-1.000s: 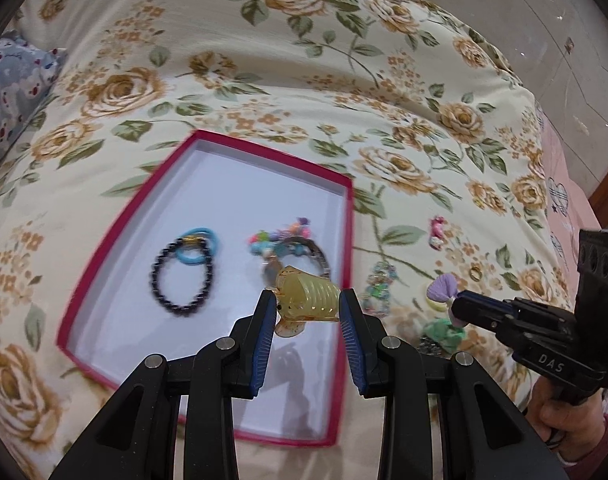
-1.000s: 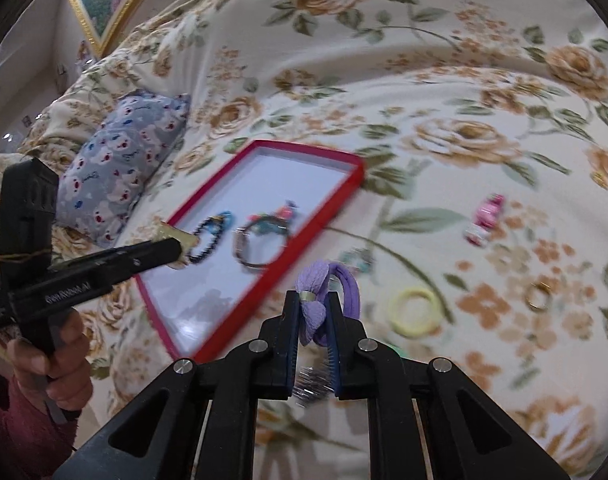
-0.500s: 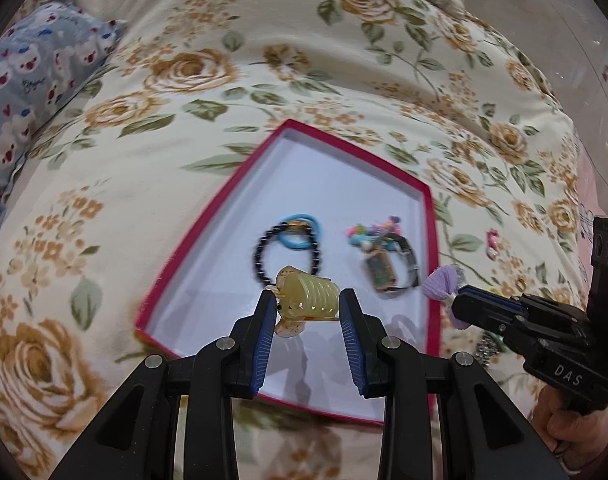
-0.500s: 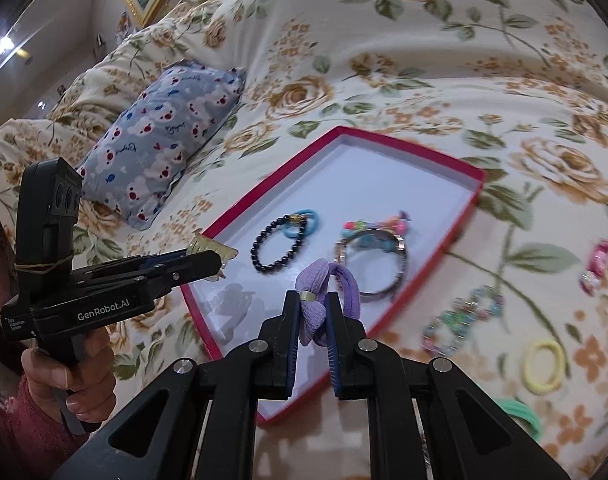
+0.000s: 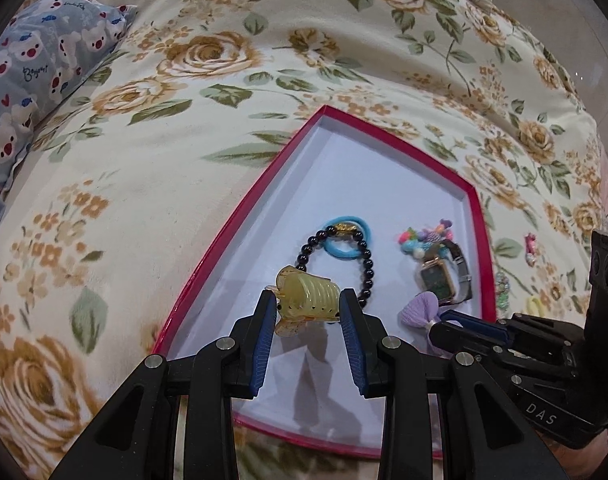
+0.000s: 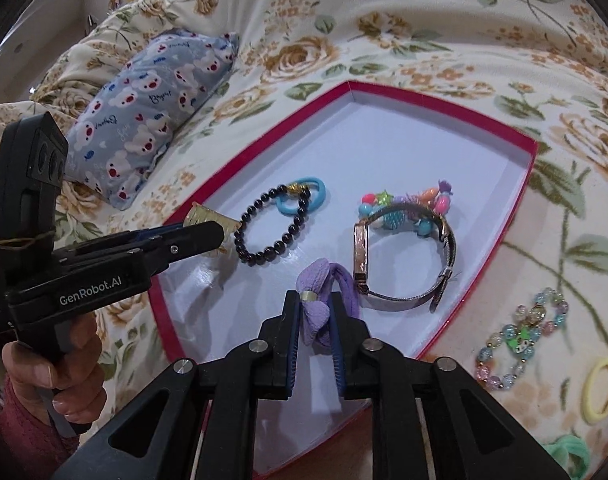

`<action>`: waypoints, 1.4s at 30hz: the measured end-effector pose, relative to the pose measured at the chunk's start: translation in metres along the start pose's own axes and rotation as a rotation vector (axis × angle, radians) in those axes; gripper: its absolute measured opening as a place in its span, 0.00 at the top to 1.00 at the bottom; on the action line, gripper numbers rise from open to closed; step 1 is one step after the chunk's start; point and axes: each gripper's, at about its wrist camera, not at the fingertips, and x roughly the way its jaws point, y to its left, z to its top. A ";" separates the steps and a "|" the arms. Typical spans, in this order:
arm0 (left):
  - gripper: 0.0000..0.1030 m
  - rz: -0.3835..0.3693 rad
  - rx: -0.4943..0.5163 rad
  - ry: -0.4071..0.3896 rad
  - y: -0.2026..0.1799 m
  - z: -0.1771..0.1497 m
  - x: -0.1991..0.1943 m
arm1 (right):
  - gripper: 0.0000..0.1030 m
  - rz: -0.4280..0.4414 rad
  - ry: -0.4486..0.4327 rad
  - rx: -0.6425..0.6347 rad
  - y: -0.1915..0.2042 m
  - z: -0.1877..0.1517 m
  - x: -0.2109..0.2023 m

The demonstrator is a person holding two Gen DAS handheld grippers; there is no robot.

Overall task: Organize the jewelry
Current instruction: 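Carry the purple hair tie and yellow claw clip over the tray, then open both tools to drop the claw clip and purple hair tie into the tray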

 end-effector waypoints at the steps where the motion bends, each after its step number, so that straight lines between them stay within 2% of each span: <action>1: 0.69 0.004 0.003 0.006 0.000 0.000 0.003 | 0.84 0.002 0.003 0.000 -0.001 -0.001 0.001; 9: 0.68 0.015 0.025 0.002 -0.003 -0.001 0.008 | 0.81 0.016 0.006 0.001 -0.001 0.000 0.000; 14: 0.68 0.011 0.017 0.007 -0.003 -0.002 0.008 | 0.71 0.022 -0.002 0.002 0.000 0.000 -0.005; 17: 0.67 0.010 0.014 0.010 -0.002 -0.002 0.007 | 0.71 0.024 -0.010 0.009 -0.001 -0.001 -0.008; 19: 0.63 0.008 0.010 0.012 -0.002 -0.003 0.007 | 0.71 0.023 -0.016 0.012 -0.002 -0.001 -0.012; 42: 0.58 0.036 -0.014 0.001 0.003 -0.010 -0.011 | 0.69 0.005 -0.074 0.041 -0.006 -0.009 -0.049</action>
